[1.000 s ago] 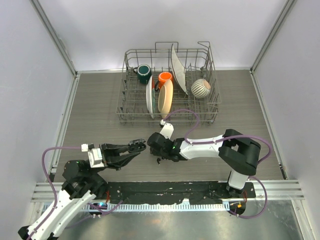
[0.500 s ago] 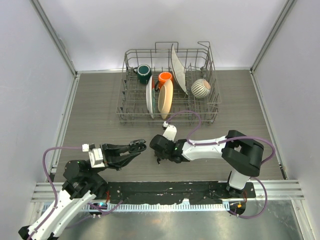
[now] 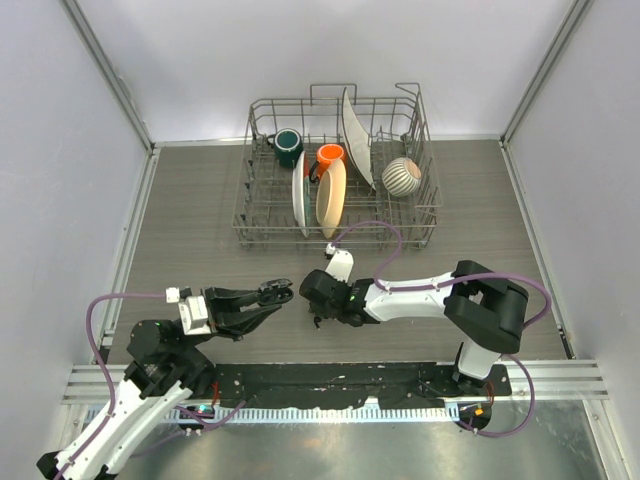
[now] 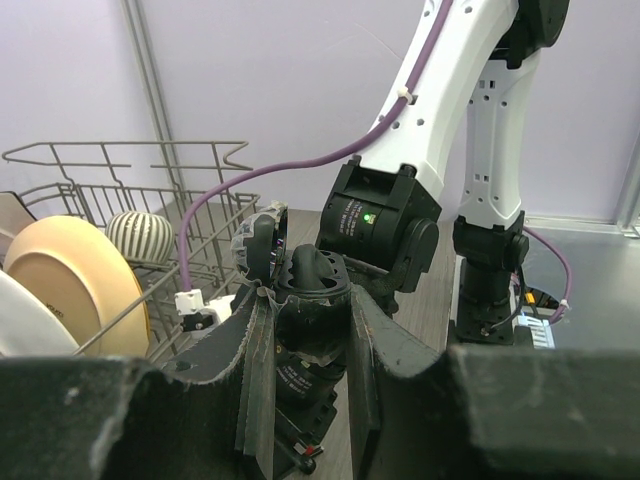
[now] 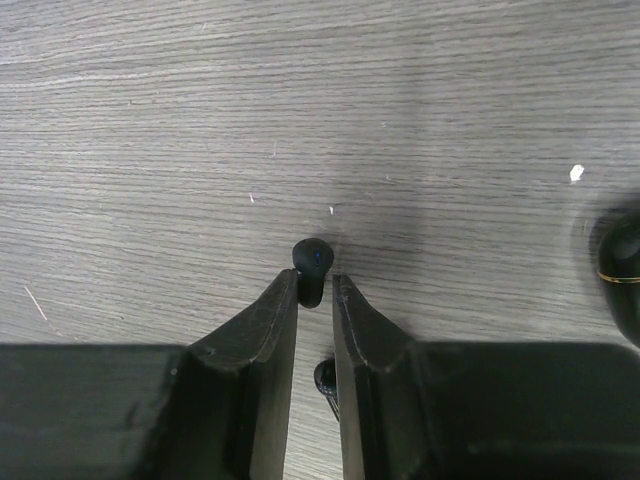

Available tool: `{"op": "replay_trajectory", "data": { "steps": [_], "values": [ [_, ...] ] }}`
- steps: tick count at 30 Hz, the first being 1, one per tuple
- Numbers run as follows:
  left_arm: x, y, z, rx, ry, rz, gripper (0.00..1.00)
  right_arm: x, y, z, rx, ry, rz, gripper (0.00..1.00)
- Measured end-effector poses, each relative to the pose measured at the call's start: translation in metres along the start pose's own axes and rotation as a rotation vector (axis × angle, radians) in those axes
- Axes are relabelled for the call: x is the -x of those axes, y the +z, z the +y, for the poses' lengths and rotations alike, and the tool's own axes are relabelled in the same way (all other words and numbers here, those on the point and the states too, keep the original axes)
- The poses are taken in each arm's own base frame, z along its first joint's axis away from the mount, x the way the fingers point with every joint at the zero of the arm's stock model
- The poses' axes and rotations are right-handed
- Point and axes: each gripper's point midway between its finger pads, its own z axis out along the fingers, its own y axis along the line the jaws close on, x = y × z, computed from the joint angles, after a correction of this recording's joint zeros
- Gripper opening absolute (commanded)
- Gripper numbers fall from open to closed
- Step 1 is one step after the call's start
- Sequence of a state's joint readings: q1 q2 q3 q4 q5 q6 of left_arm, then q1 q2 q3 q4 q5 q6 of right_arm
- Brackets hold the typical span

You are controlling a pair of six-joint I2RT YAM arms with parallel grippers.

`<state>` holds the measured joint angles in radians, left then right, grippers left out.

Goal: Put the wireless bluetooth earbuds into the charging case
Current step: Pick up the earbud from the center of the board.

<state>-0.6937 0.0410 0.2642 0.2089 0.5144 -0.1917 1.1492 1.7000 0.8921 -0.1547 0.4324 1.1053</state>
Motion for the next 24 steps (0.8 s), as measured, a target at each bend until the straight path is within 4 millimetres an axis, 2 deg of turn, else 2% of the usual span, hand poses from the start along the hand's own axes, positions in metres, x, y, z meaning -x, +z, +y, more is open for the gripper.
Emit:
{"op": "replay_trajectory", "data": {
  "steps": [3,7,17,24],
  "values": [
    [-0.0003,0.0000,0.0005,0.002,0.002,0.001,0.00,0.0001,0.0000,0.0000,0.000,-0.003,-0.001,0.19],
    [-0.0008,-0.0002,0.0010,0.003,0.010,0.003,0.00,0.0012,-0.0002,0.0020,0.009,-0.004,-0.004,0.18],
    [0.0004,-0.0007,0.0017,0.009,0.014,-0.002,0.00,0.0018,-0.0031,-0.0010,0.013,-0.035,-0.006,0.25],
    [-0.0012,-0.0009,0.0018,0.010,0.011,0.004,0.00,0.0006,-0.0031,-0.0018,0.014,-0.048,-0.001,0.25]
  ]
}}
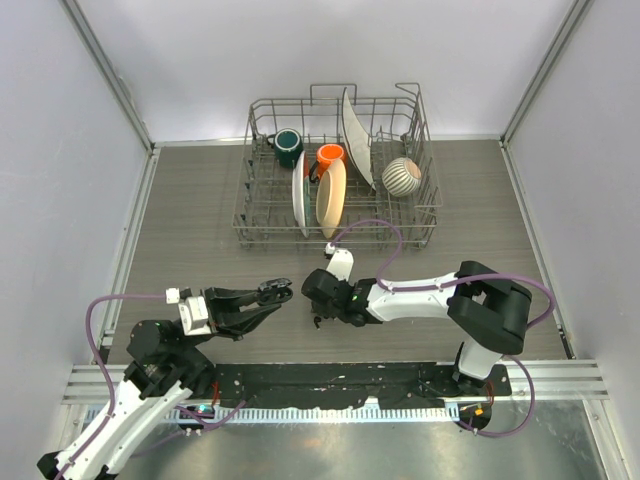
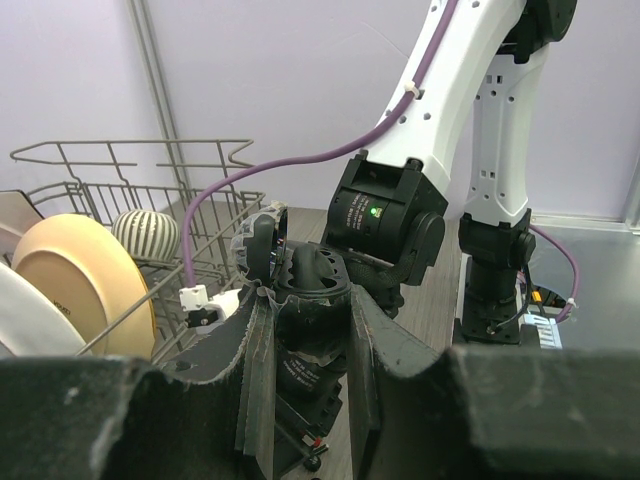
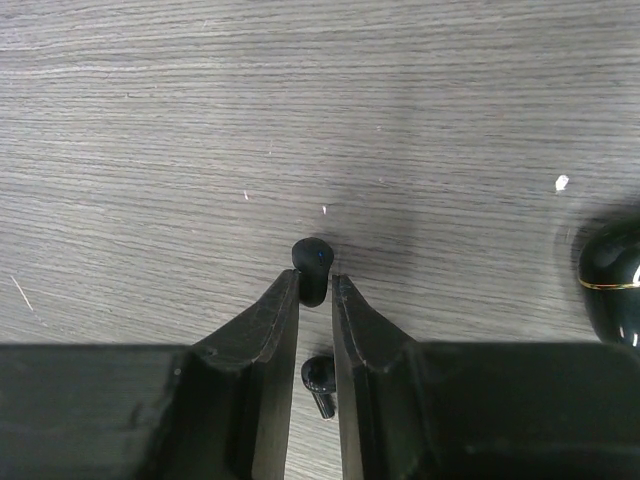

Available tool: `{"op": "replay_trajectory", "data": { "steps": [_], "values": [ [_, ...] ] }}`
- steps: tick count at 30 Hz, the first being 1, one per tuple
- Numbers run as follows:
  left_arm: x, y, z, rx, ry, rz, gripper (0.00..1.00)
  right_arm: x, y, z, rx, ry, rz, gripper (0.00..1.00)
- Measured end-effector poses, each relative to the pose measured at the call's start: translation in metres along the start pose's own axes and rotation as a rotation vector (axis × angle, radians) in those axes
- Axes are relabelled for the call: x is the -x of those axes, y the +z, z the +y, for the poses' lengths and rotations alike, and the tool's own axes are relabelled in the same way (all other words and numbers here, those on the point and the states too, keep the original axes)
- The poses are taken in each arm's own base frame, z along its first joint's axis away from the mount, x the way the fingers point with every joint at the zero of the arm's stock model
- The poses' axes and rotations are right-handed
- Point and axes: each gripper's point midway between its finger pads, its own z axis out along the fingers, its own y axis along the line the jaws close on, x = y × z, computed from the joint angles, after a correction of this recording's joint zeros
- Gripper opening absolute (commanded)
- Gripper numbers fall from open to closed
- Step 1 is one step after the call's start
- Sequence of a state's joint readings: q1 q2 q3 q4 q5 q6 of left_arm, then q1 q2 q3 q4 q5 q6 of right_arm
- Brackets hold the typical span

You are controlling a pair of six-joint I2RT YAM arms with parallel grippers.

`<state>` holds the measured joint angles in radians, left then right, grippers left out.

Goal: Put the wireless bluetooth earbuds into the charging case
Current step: Pick up the earbud from the center of the board.

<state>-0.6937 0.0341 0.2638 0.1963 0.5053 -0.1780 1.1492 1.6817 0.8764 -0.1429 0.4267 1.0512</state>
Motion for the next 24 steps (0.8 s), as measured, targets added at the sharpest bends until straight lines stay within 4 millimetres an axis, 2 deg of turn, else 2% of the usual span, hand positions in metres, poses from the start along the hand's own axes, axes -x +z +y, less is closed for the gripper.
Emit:
{"op": "replay_trajectory", "data": {
  "steps": [12,16,24],
  "values": [
    [0.0000,0.0000,0.0001,0.000,0.002,0.000,0.00,-0.0009,0.0002,0.0007,0.006,-0.001,0.003,0.28],
    [0.0000,0.0000,0.0001,0.000,0.003,0.000,0.00,-0.0010,0.0001,0.0007,0.006,-0.001,0.004,0.23],
    [-0.0001,0.0000,0.0001,0.000,0.003,0.000,0.00,-0.0014,0.0003,0.0049,0.027,0.002,0.006,0.24]
  ]
}}
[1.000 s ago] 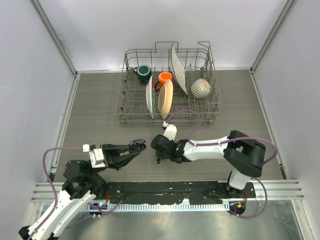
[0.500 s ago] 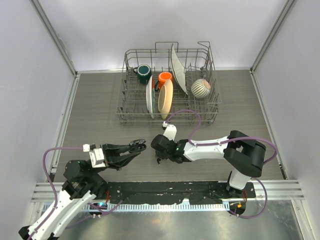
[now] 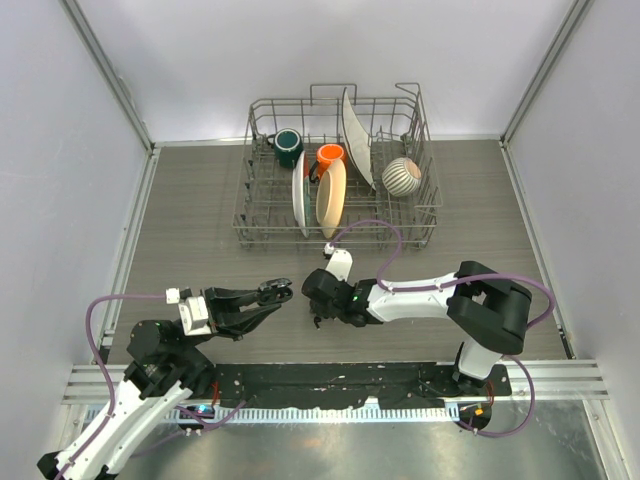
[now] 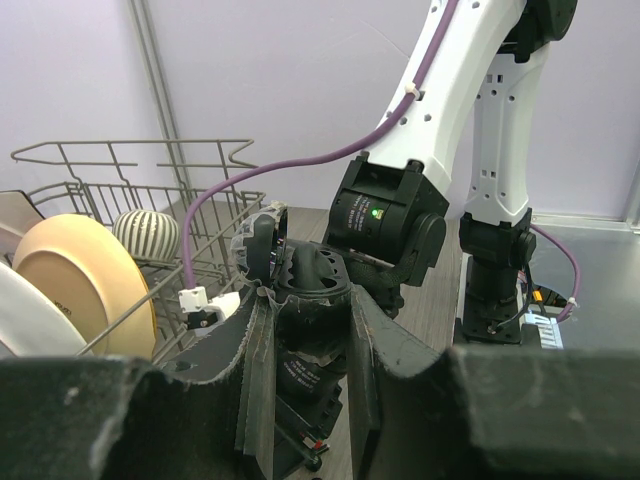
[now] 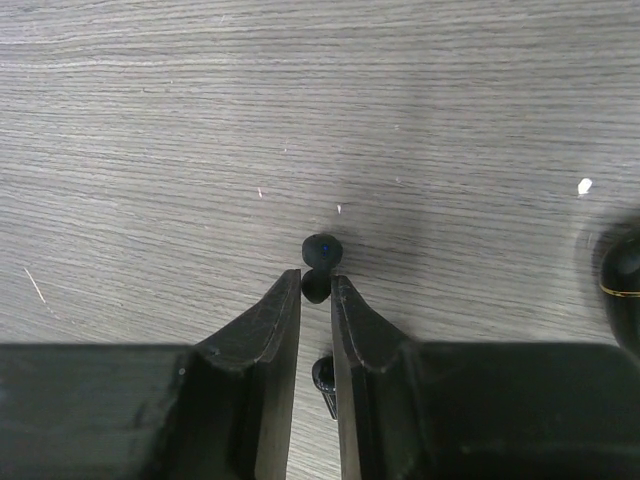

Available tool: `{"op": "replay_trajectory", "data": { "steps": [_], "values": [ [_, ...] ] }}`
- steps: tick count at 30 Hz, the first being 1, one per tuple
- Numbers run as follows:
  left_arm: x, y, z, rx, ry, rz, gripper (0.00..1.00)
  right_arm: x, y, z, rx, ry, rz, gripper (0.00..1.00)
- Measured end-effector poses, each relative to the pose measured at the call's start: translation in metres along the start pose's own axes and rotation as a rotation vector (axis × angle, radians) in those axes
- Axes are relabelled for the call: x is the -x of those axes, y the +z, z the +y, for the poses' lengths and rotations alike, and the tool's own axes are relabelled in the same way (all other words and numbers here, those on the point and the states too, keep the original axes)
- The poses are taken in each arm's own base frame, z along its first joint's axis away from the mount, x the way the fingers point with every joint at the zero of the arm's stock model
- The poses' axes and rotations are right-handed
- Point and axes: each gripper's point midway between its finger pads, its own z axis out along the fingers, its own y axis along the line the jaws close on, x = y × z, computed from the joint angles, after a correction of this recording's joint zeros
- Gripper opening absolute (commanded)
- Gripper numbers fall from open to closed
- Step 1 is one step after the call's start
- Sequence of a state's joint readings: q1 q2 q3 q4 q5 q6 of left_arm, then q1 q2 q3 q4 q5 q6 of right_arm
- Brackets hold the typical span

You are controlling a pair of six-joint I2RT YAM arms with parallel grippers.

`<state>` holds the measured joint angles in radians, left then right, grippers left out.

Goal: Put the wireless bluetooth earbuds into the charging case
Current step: Pick up the earbud from the center of the board.

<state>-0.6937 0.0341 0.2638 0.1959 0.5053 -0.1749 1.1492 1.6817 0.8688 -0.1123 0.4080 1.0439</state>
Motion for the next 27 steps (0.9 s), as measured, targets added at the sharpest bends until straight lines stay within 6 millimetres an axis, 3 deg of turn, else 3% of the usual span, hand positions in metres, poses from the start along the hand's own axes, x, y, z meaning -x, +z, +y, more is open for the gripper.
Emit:
{"op": "replay_trajectory", "data": {
  "steps": [19,27],
  "values": [
    [-0.0015,-0.0003,0.0001,0.001,-0.003,0.006,0.00,0.0005,-0.0008,-0.0001,0.009,0.003,-0.005,0.29],
    [-0.0016,-0.0002,0.0001,0.001,-0.003,0.006,0.00,0.0012,-0.0003,0.0009,0.017,0.007,-0.010,0.24]
  ]
}}
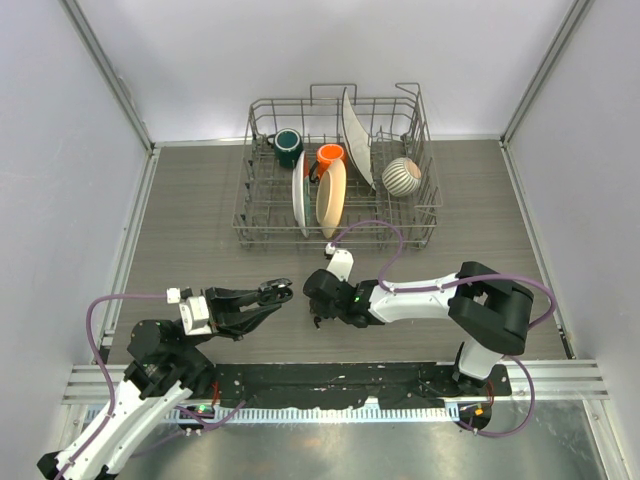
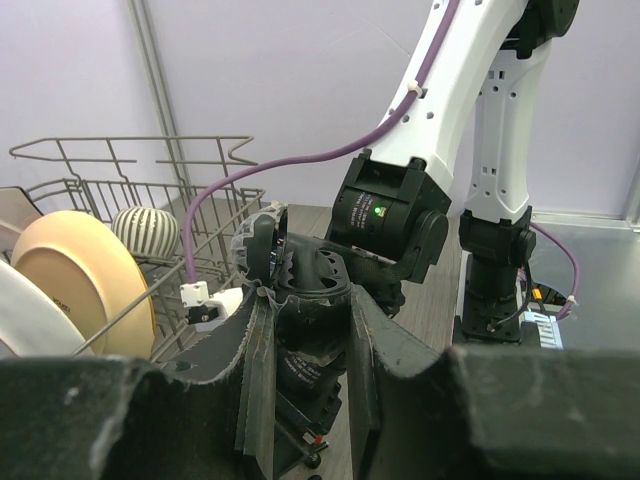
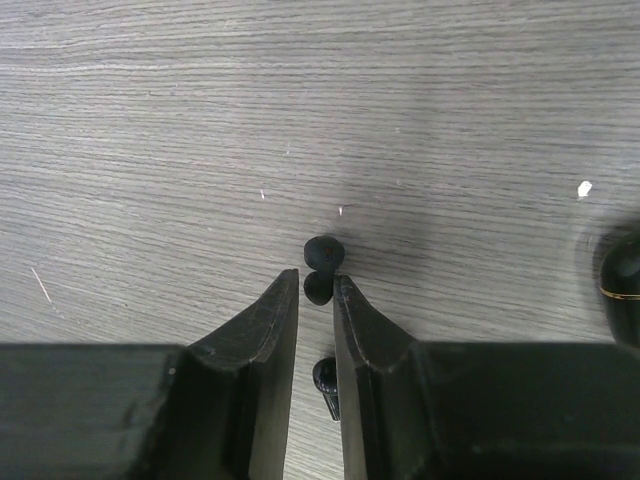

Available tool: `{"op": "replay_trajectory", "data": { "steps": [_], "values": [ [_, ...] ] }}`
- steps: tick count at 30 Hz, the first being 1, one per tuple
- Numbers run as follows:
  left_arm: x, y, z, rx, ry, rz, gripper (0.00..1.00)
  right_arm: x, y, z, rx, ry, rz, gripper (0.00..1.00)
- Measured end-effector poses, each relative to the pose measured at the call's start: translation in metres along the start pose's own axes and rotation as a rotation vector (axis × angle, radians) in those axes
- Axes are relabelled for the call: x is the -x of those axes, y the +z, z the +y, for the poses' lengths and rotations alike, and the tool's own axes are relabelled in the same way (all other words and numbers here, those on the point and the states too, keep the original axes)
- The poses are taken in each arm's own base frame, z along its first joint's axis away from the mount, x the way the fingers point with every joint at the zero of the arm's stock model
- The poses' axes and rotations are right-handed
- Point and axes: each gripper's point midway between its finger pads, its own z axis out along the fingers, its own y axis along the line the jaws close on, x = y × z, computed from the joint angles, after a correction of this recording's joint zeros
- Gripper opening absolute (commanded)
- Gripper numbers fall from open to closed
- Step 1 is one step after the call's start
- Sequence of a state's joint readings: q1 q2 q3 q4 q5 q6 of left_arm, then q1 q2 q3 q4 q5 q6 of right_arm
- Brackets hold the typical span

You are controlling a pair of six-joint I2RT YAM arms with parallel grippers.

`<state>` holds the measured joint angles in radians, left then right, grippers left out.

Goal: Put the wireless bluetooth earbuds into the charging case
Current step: Pick up the earbud from the center of the board.

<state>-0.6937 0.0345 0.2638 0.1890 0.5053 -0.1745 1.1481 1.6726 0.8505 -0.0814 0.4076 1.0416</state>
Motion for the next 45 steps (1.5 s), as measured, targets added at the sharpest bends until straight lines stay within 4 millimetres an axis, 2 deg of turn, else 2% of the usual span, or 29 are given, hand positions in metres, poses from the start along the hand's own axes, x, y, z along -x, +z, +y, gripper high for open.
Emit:
{"op": "replay_trajectory", "data": {
  "steps": [8,14,31,38,45],
  "values": [
    [-0.0001,0.0000,0.0000,0.000,0.000,0.000,0.00,0.0020,0.0001,0.0007,0.003,0.005,-0.005,0.24],
    [-0.0002,0.0000,0.0000,0.000,0.000,0.001,0.00,0.0028,-0.0004,-0.0002,0.003,0.006,-0.007,0.15],
    [-0.0018,-0.0003,0.0001,0.001,-0.003,0.007,0.00,0.0023,-0.0003,-0.0008,0.002,0.001,-0.006,0.16],
    [-0.0019,-0.0002,0.0002,0.001,-0.003,0.007,0.00,0.0027,-0.0004,-0.0009,0.003,-0.012,-0.007,0.01],
    [-0.0019,-0.0003,0.0004,0.002,-0.001,0.007,0.00,0.0030,-0.0006,-0.0014,0.001,-0.026,-0.007,0.01]
  ]
}}
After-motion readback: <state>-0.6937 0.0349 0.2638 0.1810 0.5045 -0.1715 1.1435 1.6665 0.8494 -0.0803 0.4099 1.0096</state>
